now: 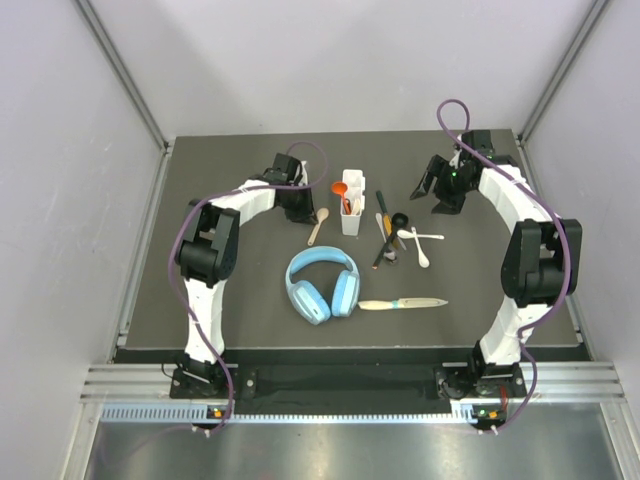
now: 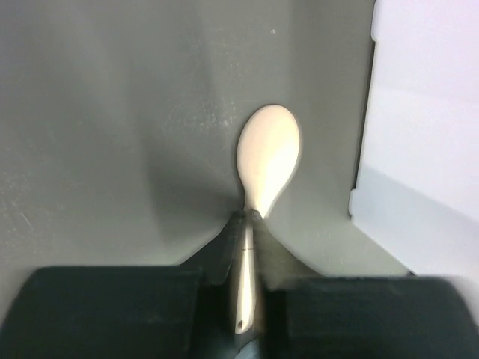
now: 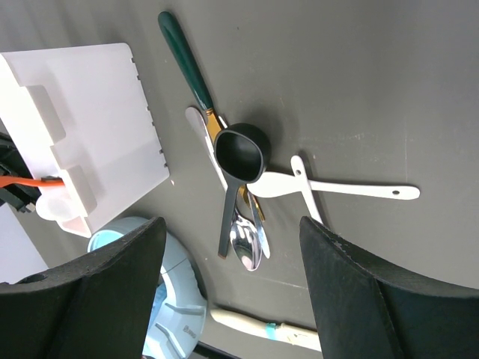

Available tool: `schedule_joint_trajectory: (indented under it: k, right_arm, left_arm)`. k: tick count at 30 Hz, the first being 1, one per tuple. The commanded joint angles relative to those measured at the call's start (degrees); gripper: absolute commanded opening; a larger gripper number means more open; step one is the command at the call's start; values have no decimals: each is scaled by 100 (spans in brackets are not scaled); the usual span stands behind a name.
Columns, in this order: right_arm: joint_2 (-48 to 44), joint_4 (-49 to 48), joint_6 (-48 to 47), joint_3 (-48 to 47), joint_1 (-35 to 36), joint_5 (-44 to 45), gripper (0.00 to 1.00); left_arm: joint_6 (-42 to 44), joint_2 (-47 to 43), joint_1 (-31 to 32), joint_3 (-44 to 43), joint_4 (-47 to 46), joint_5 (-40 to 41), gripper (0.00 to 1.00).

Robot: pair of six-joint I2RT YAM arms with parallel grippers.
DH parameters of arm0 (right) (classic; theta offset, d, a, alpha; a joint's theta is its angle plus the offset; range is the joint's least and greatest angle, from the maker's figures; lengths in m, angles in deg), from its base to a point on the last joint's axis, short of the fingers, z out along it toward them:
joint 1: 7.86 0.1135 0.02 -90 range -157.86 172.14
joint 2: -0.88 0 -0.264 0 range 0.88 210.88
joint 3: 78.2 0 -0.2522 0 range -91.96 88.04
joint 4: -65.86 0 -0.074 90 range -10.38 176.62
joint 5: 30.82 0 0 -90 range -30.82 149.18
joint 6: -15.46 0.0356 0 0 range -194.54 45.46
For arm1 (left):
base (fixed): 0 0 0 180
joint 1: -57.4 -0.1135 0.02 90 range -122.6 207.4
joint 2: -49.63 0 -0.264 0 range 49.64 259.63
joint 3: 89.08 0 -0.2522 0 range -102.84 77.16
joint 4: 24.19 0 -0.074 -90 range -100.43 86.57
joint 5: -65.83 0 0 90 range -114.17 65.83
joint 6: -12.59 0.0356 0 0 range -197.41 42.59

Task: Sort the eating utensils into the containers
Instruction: Pick up the spoon from the center of the board.

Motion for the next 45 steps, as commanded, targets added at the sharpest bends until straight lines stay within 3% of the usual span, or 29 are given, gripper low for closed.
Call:
schedule_joint_trajectory:
  k: [1, 3, 6, 27, 32, 35, 45]
  right_arm:
    - [-69, -28, 73, -224, 42, 1, 72]
    - [-60, -37, 91, -216, 42, 1, 72]
    - [-69, -54, 100, -207, 42, -7, 72]
    - [10, -37, 109, -224, 42, -25, 72]
    - [19, -10, 82, -286, 42, -34, 72]
    - [28, 16, 56, -321, 42, -43, 72]
    - [98, 60, -6, -338, 42, -69, 72]
  left_arm:
    - [329, 458, 49, 242, 950, 310, 29]
    - [338, 405, 58, 277, 888, 328, 38]
    - [382, 343, 49, 233, 871, 328, 40]
    - [435, 563, 75, -48, 484, -436, 42]
    - [619, 721, 198, -294, 668, -314, 43]
    - [611, 765, 295, -365, 730, -42, 43]
    - [698, 1037, 576, -918, 1512, 1962, 42]
